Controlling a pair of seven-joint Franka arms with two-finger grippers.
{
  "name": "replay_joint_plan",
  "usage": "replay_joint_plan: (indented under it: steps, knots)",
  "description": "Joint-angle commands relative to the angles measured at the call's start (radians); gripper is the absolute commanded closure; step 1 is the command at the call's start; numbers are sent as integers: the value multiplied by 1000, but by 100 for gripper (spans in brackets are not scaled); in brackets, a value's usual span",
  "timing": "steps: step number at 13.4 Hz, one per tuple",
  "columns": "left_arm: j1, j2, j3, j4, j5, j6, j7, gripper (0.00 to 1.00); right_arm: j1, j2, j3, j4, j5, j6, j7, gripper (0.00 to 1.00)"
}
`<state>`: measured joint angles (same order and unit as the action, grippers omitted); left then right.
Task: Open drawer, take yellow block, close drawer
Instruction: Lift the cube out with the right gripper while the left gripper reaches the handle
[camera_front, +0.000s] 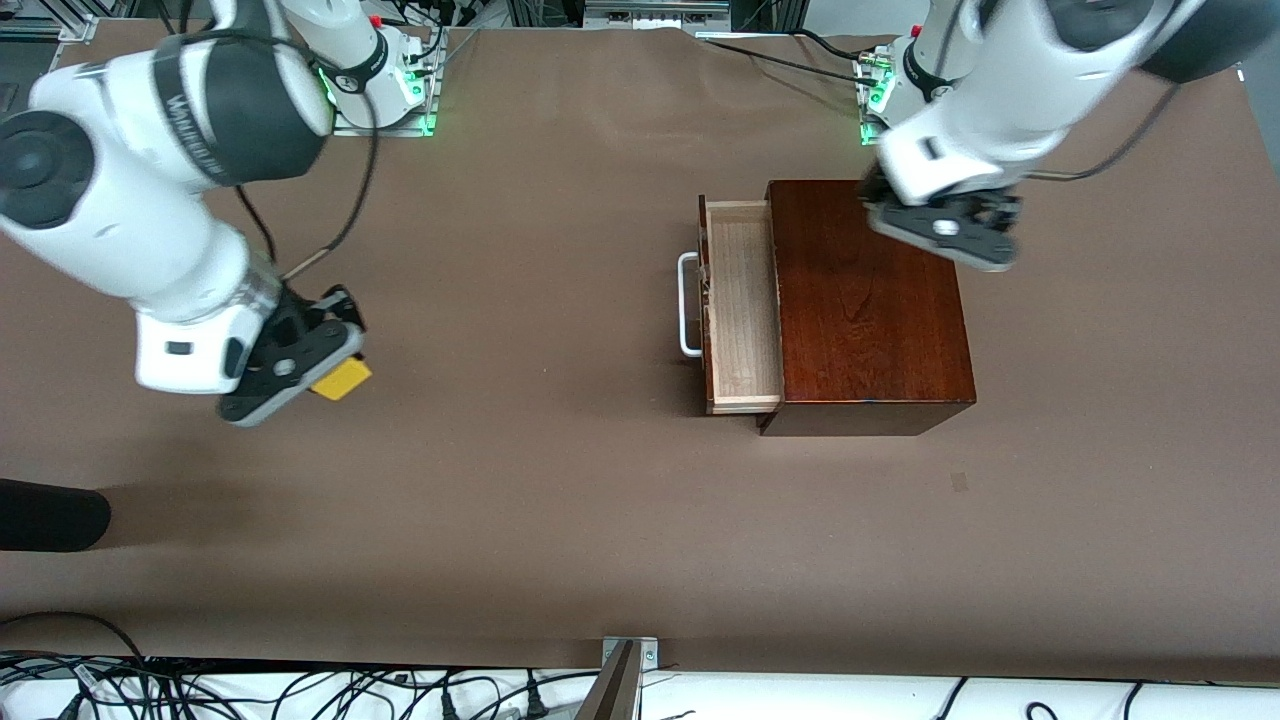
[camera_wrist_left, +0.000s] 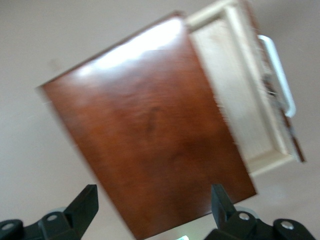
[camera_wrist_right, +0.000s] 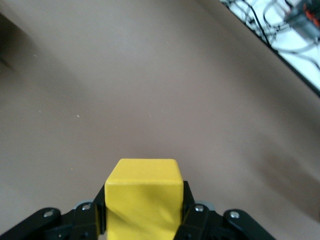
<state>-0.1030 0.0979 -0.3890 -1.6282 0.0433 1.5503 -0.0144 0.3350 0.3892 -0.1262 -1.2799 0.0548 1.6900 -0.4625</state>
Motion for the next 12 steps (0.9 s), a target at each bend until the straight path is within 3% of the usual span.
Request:
replay_joint_plan:
  steps: [1,6,7,10,12]
  knots:
    - [-24,150,-109,95,-11,-3,-1,0,-72,-81,26,-130,14,-3,35,100]
    - [-191,403,-114,306,-19,22,8,0,-146,-89,26,-243,13,19,178,100]
    - [-196,425,-116,320,-10,27,34,0,-155,-85,25,-262,13,19,232,100]
    - [-211,445,-111,304,6,131,366,0,-155,-87,25,-328,8,56,320,100]
    - [-215,466,-113,303,30,194,454,0,-154,-79,25,-355,4,89,384,100]
